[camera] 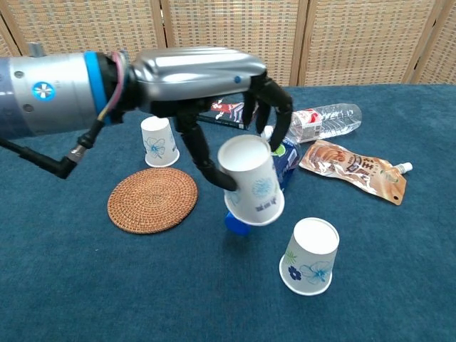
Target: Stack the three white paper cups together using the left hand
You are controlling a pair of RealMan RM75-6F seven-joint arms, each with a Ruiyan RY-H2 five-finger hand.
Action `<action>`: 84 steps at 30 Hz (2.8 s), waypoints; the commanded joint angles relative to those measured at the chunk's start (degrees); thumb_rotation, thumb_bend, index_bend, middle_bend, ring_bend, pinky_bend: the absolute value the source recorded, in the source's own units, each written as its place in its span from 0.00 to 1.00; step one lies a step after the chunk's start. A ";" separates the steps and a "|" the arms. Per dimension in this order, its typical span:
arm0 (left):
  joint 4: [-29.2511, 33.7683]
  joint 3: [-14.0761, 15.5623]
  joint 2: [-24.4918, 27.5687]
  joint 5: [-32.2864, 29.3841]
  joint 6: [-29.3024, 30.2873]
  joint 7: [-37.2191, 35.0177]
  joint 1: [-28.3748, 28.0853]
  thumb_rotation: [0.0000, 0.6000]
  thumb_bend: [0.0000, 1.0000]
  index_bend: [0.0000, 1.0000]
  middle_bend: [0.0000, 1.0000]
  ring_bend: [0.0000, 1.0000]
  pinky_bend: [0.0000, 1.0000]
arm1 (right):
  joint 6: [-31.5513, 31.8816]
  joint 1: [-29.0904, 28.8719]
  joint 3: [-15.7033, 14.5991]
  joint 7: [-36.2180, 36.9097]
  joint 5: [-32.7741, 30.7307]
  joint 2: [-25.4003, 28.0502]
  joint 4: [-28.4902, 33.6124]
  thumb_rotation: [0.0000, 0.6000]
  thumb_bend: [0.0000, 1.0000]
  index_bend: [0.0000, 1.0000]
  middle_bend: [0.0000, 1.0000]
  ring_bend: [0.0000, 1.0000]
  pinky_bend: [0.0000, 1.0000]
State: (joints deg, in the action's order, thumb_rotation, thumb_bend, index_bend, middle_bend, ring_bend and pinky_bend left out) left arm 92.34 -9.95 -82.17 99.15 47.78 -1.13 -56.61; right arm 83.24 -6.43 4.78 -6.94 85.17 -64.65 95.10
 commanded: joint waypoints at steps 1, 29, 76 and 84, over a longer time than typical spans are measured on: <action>-0.61 -1.05 -2.15 -1.93 -1.88 0.94 -2.11 1.00 0.13 0.54 0.40 0.40 0.39 | 0.16 -0.02 0.27 -0.37 -0.36 -0.21 -0.37 1.00 0.00 0.16 0.00 0.00 0.00; -4.18 -1.10 -9.83 -10.73 -8.53 8.26 -10.64 1.00 0.01 0.42 0.29 0.28 0.32 | 0.79 0.24 -0.06 -1.07 -0.16 -0.59 -0.75 1.00 0.00 0.16 0.00 0.00 0.00; -37.73 -2.71 -8.75 -43.08 -18.54 5.02 -4.32 1.00 0.00 0.29 0.15 0.20 0.22 | 0.16 -0.12 -0.40 -2.09 -0.21 -1.15 -0.89 1.00 0.00 0.16 0.00 0.00 0.00; -41.46 -2.58 -11.89 -41.23 -18.96 2.47 -4.15 1.00 0.00 0.39 0.23 0.28 0.30 | 0.30 -0.07 -0.36 -1.92 -0.23 -1.09 -0.89 1.00 0.00 0.17 0.00 0.00 0.00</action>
State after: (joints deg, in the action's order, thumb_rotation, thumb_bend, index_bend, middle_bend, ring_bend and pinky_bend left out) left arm 51.26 -12.57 -93.64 57.52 28.88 1.67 -60.76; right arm 83.54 -6.50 4.43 -8.86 84.94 -65.74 94.22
